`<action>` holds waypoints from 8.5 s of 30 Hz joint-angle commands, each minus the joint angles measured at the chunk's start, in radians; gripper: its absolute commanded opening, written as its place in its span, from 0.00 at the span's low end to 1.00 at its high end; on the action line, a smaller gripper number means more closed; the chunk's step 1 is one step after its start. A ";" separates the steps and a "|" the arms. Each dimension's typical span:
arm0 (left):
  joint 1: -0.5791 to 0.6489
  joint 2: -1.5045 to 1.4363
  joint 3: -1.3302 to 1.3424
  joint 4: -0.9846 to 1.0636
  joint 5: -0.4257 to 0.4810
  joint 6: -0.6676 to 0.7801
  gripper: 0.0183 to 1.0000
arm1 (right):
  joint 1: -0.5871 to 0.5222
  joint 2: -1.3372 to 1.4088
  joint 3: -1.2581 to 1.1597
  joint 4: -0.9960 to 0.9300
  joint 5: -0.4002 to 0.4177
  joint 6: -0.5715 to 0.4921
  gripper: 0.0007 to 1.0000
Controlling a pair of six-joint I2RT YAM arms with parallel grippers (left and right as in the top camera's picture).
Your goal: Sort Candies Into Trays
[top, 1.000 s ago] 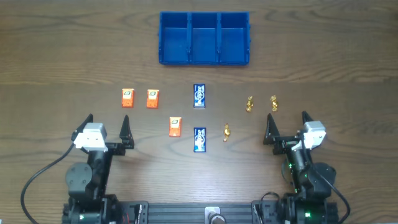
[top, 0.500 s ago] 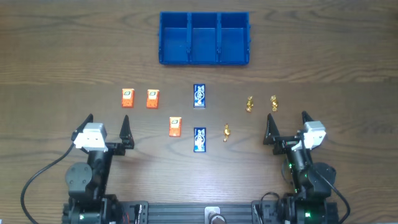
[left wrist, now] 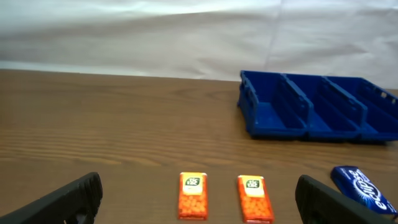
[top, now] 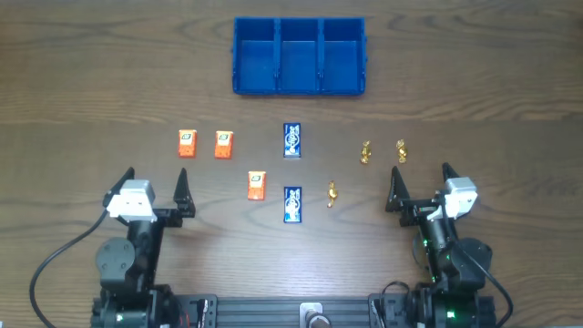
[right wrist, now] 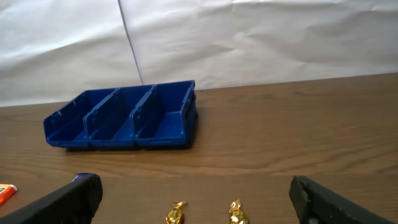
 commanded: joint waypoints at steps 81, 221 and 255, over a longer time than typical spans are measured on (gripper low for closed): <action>-0.369 2.160 1.956 -0.578 -0.269 -0.284 0.95 | -0.004 -0.008 -0.002 -0.004 0.008 0.010 1.00; -0.370 2.122 1.772 -0.435 -0.256 -0.301 0.32 | -0.004 -0.008 -0.002 -0.004 0.008 0.010 1.00; -0.121 0.051 -0.021 0.089 -0.043 -0.073 1.00 | -0.004 -0.008 -0.002 -0.004 0.008 0.010 1.00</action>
